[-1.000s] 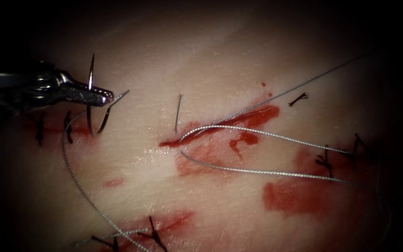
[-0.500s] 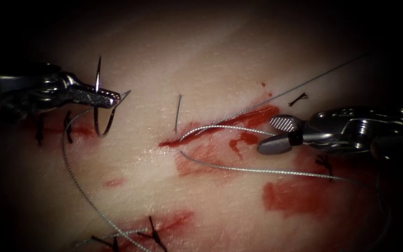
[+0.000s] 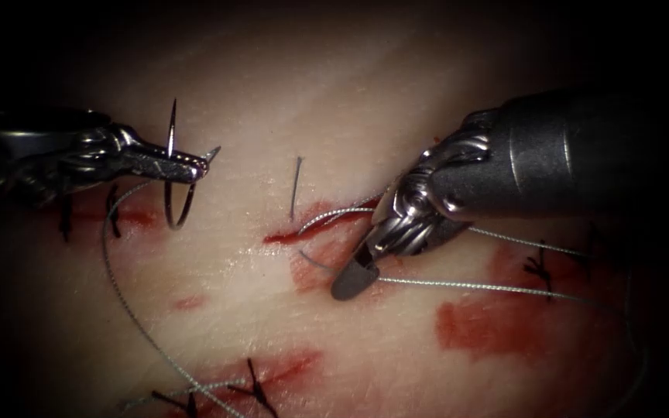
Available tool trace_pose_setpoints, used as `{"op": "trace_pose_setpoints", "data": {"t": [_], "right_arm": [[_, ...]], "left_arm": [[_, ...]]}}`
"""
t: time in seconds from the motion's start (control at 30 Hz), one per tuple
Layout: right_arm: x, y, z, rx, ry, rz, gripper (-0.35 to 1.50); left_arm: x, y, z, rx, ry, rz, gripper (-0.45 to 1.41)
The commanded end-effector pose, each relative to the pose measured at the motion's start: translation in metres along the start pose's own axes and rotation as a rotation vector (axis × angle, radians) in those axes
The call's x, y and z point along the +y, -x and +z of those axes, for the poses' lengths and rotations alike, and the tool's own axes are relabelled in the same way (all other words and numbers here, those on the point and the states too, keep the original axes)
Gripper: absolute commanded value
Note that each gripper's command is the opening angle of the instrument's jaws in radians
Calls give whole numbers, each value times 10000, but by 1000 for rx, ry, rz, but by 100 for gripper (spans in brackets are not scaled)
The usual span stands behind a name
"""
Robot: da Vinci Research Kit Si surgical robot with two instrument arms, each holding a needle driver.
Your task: Wound Closure
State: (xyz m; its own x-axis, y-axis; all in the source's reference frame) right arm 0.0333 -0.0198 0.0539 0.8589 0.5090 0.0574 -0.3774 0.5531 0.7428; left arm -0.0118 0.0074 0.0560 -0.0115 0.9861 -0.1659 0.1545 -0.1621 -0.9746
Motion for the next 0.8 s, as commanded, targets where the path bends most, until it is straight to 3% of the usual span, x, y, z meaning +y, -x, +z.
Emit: {"op": "trace_pose_setpoints", "data": {"t": [0.03,0.13,0.3,0.37,0.4,0.43,0.6,0.8], "right_arm": [[-3,-18,12,-10,7,-12,49],[-3,-33,28,-48,33,-25,51],[4,-45,53,-75,51,-37,34],[9,-44,61,-96,64,-40,12],[10,-44,63,-107,71,-46,-5],[12,-43,64,-117,76,-52,-33],[18,-38,53,-193,142,-49,-35],[20,-26,21,-192,161,-49,-35]], "left_arm": [[-5,3,4,1,0,-1,-45],[-5,3,5,1,0,-1,-45],[-5,3,5,1,0,-1,-45],[-5,3,4,1,0,-1,-45],[-5,3,4,1,0,-1,-45],[-5,3,4,1,0,-1,-45],[-4,3,5,2,-1,-1,-45],[-4,3,5,0,-3,-1,-45]]}}
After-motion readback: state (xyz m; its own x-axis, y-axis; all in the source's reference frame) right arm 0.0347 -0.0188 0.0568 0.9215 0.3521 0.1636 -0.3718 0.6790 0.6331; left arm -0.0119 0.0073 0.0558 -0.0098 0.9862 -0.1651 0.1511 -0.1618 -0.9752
